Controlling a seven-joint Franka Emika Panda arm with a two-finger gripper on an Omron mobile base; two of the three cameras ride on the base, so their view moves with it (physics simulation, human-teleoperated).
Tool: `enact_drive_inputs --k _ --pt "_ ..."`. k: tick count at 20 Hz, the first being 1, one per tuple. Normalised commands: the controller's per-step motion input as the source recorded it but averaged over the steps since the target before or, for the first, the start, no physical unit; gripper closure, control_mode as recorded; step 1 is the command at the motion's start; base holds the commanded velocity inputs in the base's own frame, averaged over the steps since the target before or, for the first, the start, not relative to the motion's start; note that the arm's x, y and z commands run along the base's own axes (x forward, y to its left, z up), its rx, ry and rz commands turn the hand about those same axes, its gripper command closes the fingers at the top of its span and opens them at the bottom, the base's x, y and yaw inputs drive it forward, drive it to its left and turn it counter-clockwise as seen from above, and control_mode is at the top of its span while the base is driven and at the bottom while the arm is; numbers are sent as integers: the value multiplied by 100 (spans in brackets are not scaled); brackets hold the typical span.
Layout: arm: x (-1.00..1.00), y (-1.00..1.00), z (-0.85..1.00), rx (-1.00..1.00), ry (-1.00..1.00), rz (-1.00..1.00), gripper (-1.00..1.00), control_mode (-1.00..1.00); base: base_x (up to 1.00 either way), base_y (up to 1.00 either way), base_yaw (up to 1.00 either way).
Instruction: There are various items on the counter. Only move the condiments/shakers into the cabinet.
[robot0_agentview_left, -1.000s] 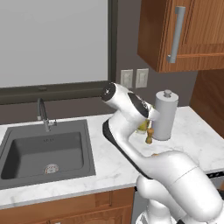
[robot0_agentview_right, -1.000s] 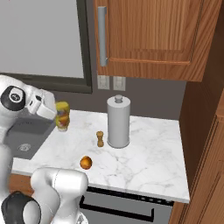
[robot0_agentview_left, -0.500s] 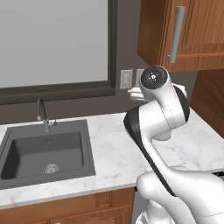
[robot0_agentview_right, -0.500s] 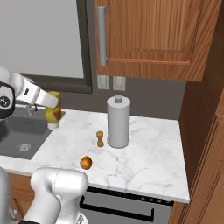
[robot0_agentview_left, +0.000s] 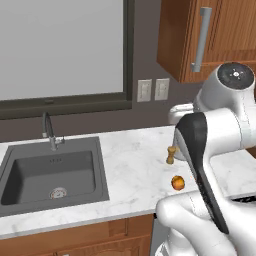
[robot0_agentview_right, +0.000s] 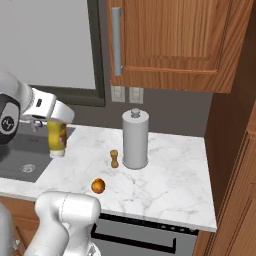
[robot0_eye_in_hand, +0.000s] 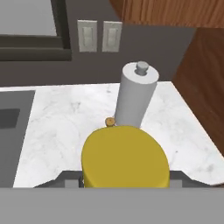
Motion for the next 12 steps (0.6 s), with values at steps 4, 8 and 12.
enact_drive_inputs --k 4,8,12 --pt "-70 -23 0 0 0 18 100 -100 0 0 0" --pt "0 0 0 0 0 0 100 100 -100 -24 4" --pt "0 0 0 0 0 0 100 100 -100 -31 0"
